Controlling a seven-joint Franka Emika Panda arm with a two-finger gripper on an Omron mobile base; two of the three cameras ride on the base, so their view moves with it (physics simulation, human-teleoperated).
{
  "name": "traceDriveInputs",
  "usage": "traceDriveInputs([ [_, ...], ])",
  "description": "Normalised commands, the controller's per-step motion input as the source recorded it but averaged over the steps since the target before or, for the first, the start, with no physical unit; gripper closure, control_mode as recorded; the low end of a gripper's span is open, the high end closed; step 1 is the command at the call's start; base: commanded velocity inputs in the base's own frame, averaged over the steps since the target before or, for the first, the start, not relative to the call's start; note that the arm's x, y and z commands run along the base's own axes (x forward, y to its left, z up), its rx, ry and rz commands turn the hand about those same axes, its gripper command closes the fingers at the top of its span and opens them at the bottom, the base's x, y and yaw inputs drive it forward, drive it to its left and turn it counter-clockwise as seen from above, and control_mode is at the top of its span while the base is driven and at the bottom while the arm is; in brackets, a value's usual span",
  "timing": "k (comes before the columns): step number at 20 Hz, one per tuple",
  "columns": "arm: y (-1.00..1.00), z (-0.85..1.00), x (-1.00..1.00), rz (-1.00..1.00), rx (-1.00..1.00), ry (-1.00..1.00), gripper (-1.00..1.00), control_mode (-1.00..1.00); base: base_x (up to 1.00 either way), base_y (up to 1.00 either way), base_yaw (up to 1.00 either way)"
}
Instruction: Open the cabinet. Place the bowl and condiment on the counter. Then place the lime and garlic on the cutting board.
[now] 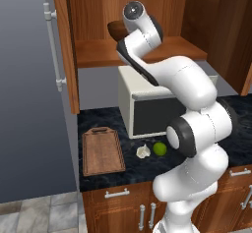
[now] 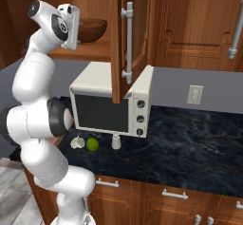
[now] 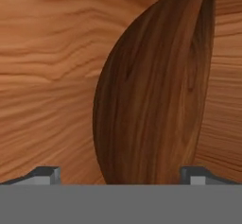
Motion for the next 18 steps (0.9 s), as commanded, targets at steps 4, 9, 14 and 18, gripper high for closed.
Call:
traceDriveInputs([
  [4,0.1,-0.12,0.14,0.03,0.0,0.01,1.0,-1.0,0.0,0.0,0.0],
  [9,0.11,-0.08,0.11,0.0,0.0,0.09,1.0,-1.0,0.0,0.0,0.0],
  [14,0.0,-0.02,-0.01,0.0,0.03,0.07,1.0,-1.0,0.0,0.0,0.0],
  [18,0.0,0.0,-0.54,0.0,0.0,0.0,1.0,-1.0,0.0,0.0,0.0],
])
